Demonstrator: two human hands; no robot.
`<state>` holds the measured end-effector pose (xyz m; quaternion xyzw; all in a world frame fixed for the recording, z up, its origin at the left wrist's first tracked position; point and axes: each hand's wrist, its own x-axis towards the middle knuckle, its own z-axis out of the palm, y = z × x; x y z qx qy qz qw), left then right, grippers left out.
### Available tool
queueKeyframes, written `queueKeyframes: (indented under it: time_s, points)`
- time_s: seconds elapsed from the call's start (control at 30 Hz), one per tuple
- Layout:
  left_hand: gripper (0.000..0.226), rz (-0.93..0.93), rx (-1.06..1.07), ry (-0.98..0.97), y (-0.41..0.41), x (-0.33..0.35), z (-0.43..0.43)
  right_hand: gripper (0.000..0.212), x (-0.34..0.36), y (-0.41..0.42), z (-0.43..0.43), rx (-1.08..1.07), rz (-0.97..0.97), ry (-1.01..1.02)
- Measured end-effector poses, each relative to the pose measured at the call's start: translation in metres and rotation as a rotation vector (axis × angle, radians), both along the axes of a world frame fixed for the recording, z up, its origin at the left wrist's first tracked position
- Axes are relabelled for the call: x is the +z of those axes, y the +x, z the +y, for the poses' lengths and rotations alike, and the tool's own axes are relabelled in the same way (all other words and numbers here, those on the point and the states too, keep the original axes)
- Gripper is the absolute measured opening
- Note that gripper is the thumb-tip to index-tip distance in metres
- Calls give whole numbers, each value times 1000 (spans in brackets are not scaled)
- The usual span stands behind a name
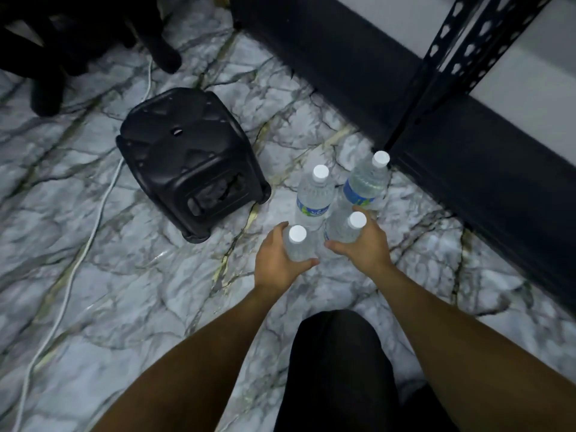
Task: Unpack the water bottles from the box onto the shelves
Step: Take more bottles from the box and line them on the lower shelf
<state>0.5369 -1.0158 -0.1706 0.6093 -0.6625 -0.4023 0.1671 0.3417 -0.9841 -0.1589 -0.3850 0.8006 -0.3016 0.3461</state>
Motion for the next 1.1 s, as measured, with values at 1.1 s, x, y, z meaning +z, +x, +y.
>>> queueKeyframes:
  time_s: [1.1]
  points:
    - [72, 539, -229, -249, -228, 247, 55, 51, 260, -184, 162, -659, 207, -629]
